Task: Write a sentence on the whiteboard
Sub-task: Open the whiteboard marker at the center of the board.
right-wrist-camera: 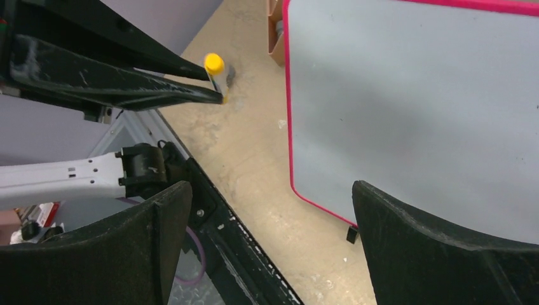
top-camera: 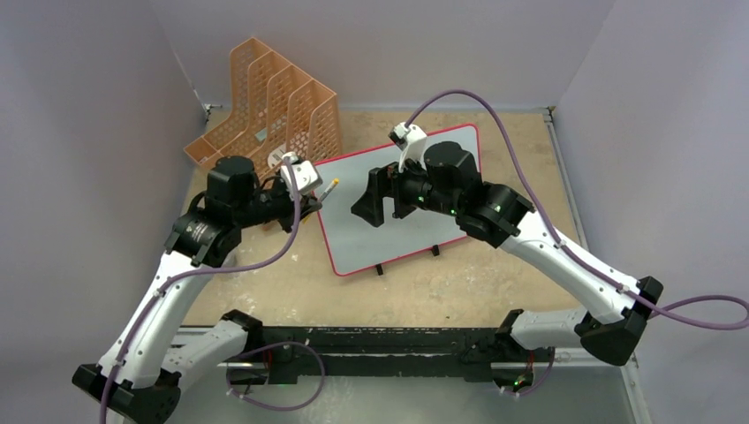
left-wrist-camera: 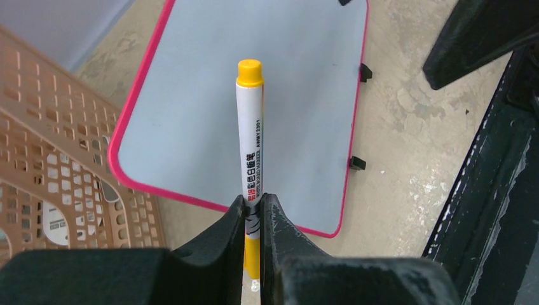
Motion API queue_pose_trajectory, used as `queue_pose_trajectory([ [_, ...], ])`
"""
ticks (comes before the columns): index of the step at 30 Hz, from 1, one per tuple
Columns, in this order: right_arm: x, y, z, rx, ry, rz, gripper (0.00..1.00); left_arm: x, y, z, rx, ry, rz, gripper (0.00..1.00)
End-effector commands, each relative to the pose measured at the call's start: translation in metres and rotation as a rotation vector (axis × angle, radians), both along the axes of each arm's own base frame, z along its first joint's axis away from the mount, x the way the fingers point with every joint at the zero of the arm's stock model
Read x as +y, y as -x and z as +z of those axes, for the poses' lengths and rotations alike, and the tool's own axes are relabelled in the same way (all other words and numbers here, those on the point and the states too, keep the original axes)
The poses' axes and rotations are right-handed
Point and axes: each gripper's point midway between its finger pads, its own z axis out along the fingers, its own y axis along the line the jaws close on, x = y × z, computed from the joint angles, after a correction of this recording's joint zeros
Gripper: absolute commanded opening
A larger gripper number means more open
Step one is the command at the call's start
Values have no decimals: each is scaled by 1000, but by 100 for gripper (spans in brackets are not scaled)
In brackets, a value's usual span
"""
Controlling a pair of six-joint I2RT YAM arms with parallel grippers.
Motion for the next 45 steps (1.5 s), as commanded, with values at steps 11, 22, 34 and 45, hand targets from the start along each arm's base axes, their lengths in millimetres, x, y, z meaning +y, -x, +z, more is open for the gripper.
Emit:
queue_pose_trajectory([
  [11,17,-4,41,-29,-86,131,81,-46,-7,35,-217,-121,-162,0],
  [22,22,-12,17,17,-33,119,55,-76,-6,32,-288,-214,-193,0],
  [34,18,-8,-4,47,16,126,33,-81,-7,33,-332,-224,-207,0],
  [45,18,-11,-7,48,23,121,22,-89,0,32,-378,-244,-290,0],
])
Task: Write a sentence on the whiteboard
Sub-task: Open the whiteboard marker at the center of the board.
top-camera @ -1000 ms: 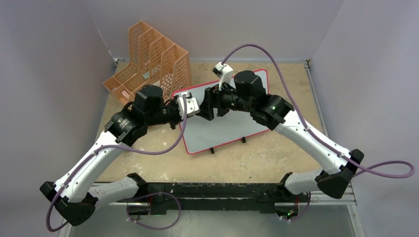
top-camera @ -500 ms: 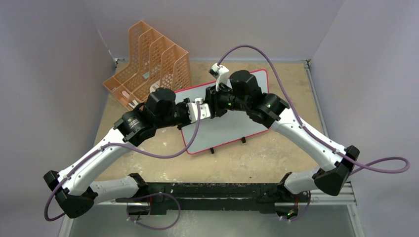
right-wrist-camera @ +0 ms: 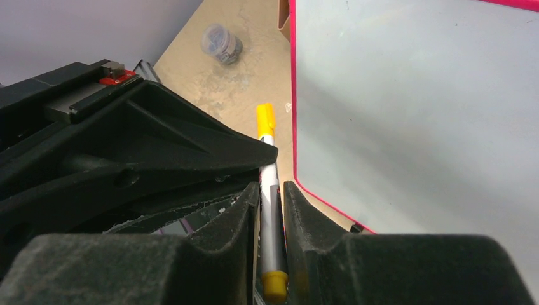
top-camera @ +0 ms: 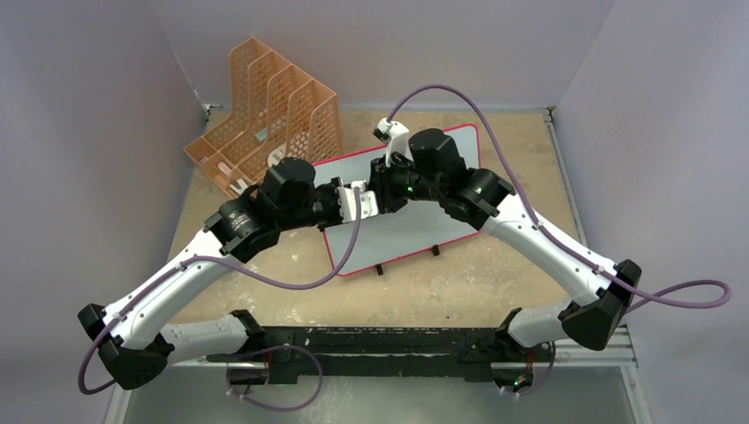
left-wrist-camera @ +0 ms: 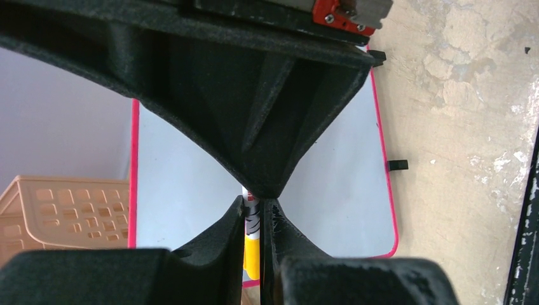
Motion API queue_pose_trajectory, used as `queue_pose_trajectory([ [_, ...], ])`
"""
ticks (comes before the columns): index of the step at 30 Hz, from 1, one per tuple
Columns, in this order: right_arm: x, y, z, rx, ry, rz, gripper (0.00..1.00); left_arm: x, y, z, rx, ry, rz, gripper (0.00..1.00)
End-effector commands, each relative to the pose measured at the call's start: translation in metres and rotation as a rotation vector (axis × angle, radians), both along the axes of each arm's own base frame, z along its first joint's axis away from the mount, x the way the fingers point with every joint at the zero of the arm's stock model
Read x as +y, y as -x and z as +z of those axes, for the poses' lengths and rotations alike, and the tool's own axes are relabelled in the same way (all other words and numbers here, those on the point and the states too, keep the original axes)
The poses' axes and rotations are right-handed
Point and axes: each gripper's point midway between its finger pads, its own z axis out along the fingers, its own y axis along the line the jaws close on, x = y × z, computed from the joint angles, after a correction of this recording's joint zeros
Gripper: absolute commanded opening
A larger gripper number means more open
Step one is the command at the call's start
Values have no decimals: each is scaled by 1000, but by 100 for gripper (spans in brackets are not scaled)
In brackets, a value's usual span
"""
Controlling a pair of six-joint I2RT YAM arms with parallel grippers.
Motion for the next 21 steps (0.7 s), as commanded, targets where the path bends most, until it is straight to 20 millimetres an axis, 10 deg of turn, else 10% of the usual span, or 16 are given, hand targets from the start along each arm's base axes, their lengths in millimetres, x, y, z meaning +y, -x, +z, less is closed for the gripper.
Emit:
queue_pose_trajectory([
  [1,-2,0,9,-30,-13,5,21,-11,2,26,-93,40,-73,0],
  [16,-4,0,5,-31,-9,0,10,-23,16,16,-97,3,-163,0],
  [21,-5,-1,9,-30,-19,-13,23,-23,15,16,-111,-7,-157,0],
])
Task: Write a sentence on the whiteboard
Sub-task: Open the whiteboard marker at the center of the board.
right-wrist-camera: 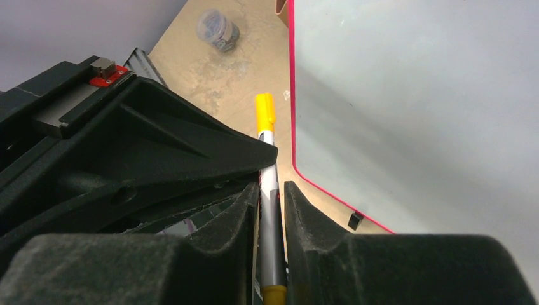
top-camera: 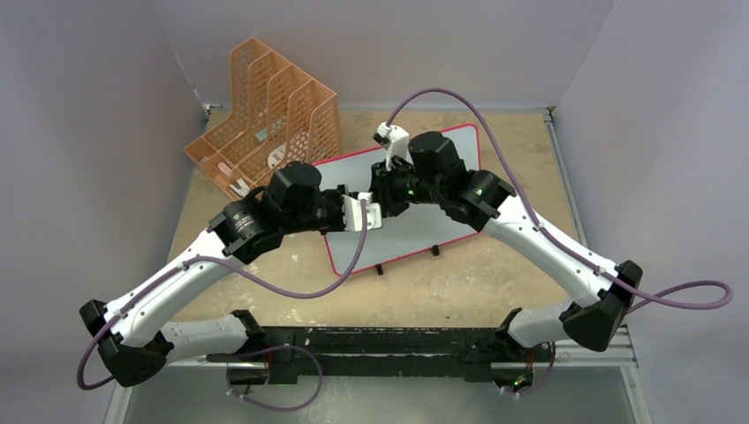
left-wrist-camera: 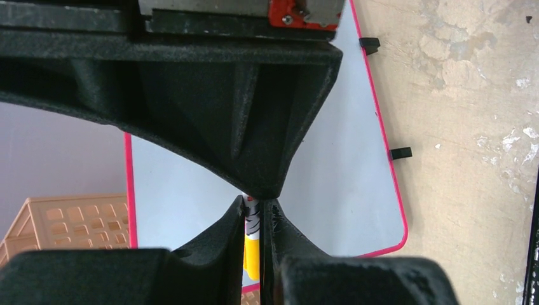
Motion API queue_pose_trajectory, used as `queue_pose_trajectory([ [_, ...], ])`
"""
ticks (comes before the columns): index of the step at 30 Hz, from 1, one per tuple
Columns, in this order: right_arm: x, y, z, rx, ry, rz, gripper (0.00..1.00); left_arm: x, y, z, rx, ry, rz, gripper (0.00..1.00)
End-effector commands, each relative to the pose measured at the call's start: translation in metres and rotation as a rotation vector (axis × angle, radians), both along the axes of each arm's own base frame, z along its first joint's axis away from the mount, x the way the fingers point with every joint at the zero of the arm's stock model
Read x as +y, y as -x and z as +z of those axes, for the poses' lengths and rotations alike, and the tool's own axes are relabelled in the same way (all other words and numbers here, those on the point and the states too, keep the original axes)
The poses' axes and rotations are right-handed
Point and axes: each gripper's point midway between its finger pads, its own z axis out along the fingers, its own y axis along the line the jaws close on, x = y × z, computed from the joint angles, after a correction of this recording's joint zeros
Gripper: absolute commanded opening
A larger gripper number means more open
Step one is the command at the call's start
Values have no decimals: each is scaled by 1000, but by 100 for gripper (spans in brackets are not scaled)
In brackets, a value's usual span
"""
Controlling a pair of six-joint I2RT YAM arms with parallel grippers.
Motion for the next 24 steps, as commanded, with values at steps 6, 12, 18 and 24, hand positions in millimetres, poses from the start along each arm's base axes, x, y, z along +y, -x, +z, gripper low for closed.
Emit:
queue_pose_trajectory([
  [6,-1,-6,17,-53,-35,-22,22,-18,9,22,-63,57,-93,0],
  [12,1,-4,16,-49,-42,-6,2,-19,12,20,-59,56,-100,0],
  [18,-9,-5,18,-93,-18,6,0,-12,10,20,-72,85,-51,13],
  [24,-25,-1,26,-172,-24,27,0,-6,9,25,-95,129,-15,44],
])
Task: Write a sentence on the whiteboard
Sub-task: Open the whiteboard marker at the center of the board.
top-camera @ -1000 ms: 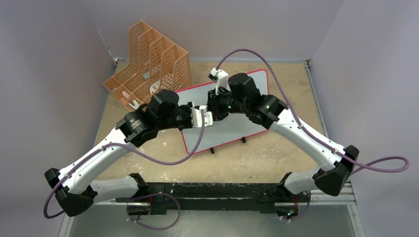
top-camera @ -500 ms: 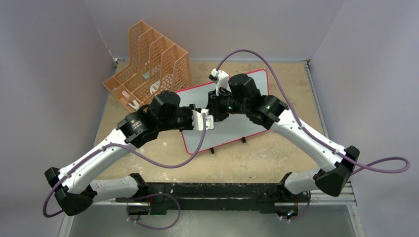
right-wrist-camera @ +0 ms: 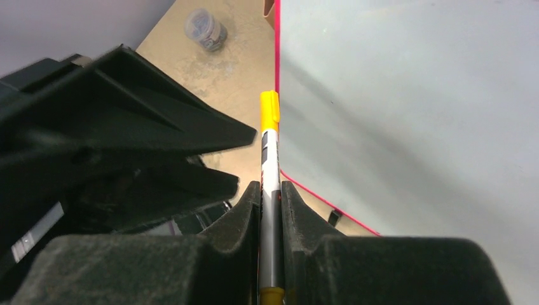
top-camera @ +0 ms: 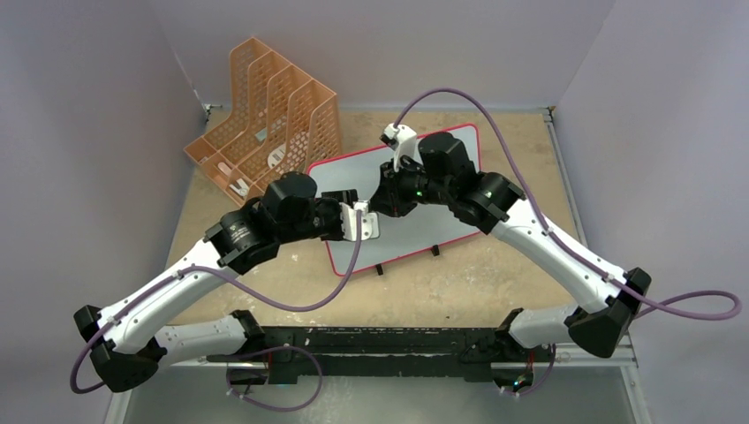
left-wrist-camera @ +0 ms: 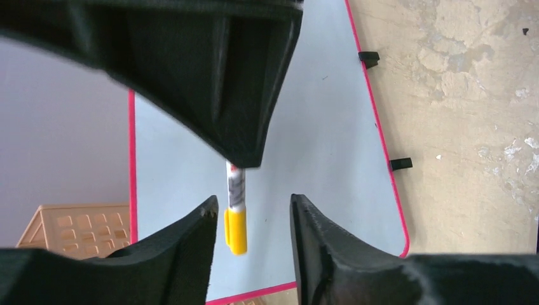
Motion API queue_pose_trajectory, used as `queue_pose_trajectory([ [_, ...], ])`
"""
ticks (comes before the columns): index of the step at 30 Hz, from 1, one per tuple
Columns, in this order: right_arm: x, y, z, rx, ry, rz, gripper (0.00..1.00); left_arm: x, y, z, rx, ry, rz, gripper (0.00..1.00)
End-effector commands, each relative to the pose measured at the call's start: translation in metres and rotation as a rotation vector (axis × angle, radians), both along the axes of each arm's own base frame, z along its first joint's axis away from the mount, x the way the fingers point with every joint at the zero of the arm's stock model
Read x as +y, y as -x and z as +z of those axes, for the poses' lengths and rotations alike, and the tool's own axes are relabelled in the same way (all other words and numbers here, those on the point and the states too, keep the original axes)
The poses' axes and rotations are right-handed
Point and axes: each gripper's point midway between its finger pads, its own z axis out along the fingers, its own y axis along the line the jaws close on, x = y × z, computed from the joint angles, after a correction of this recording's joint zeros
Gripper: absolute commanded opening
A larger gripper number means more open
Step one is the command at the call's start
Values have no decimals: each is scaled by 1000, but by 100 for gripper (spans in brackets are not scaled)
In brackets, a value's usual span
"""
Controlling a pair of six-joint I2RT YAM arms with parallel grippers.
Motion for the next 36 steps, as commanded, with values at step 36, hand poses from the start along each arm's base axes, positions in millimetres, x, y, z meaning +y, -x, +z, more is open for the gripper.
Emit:
queue_pose_trajectory([
  [36,-31,34,30,-96,-176,51,0,-23,-6,-2,-92,168,-33,31],
])
